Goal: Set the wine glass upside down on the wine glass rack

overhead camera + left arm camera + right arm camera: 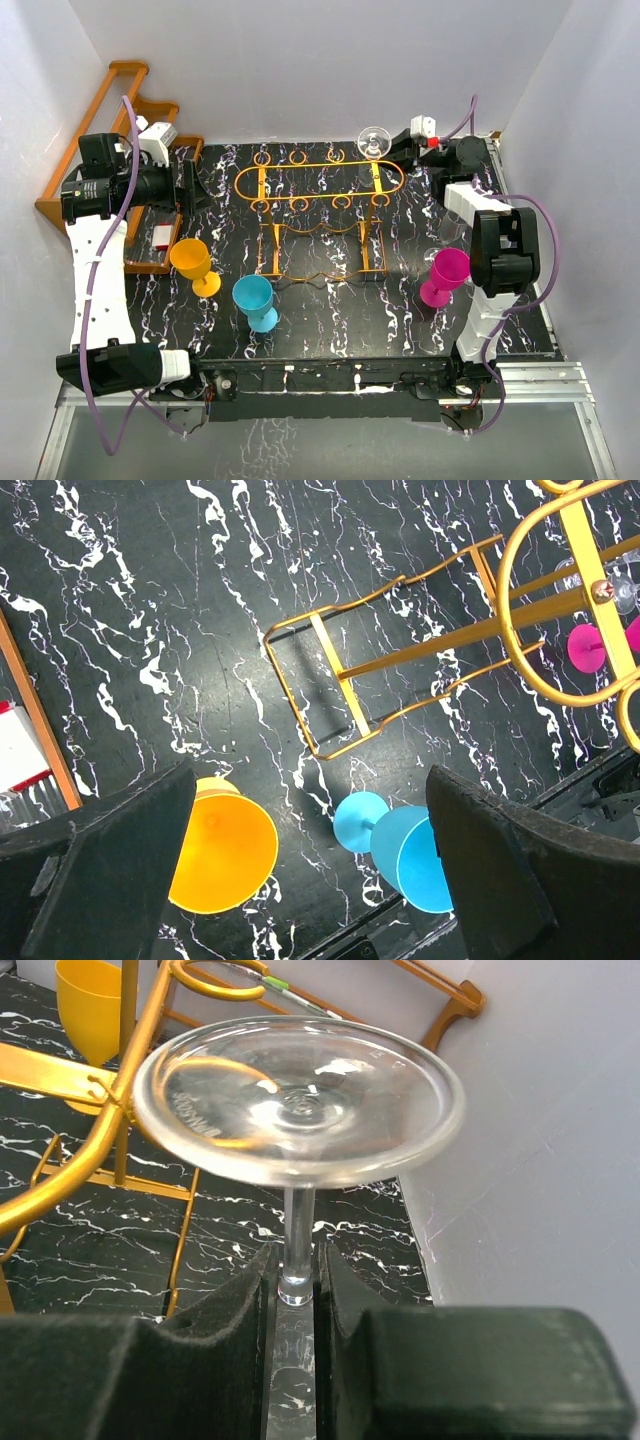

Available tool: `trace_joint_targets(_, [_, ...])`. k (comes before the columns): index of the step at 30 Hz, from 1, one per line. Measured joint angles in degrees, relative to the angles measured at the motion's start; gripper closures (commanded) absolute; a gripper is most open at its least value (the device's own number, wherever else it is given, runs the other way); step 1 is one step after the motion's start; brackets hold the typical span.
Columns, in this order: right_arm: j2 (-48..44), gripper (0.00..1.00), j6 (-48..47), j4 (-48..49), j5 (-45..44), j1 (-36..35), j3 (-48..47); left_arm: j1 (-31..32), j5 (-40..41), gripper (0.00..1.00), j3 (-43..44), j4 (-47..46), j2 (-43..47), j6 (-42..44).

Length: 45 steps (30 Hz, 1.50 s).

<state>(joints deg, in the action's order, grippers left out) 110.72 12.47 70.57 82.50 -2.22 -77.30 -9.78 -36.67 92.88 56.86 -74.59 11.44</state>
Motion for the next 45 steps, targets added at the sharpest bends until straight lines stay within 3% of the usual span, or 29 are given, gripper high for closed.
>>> trace_joint_targets(20, [-4.4, 0.91, 1.4, 3.7, 2.8, 0.1, 5.9, -0.2, 0.1, 0.03, -2.8, -1.4, 0.0, -0.1])
trace_joint_targets(24, [-4.6, 0.68, 1.5, 4.0, 2.7, 0.2, 6.3, -0.2, 0.1, 0.03, -3.0, -1.4, 0.0, -0.1])
trace_joint_targets(27, [-5.2, 0.67, 1.3, 4.4, 2.5, 0.3, 7.2, -0.2, 0.2, 0.03, -3.0, -1.4, 0.0, -0.1])
trace_joint_targets(28, [-5.4, 0.62, 1.2, 4.5, 2.1, 0.4, 7.4, -0.2, 0.3, 0.03, -3.1, -1.4, 0.0, -0.1])
trace_joint_targets(30, [-6.0, 0.34, 1.1, 4.5, 1.7, 0.7, 7.9, -0.2, 0.6, 0.03, -3.1, -1.2, 0.0, -0.2])
trace_joint_targets(31, [-6.3, 0.06, 1.1, 4.4, 1.4, 0.9, 8.2, -0.2, 1.0, 0.03, -3.1, -1.0, 0.0, -0.1])
trace_joint_targets(32, [-6.6, 0.02, 1.0, 4.4, 1.1, 1.2, 8.4, -0.2, 1.2, 0.03, -3.1, -0.8, 0.0, -0.1])
trace_joint_targets(42, [-8.4, 0.01, -2.5, 3.5, -2.0, 7.0, 10.7, -0.2, 7.5, 0.03, -1.8, 5.0, 0.0, 2.1])
trace_joint_targets(45, [-9.8, 0.01, -5.1, -0.4, -7.4, 10.8, 12.1, -0.2, 10.8, 0.03, -1.0, 6.1, 0.0, 2.8])
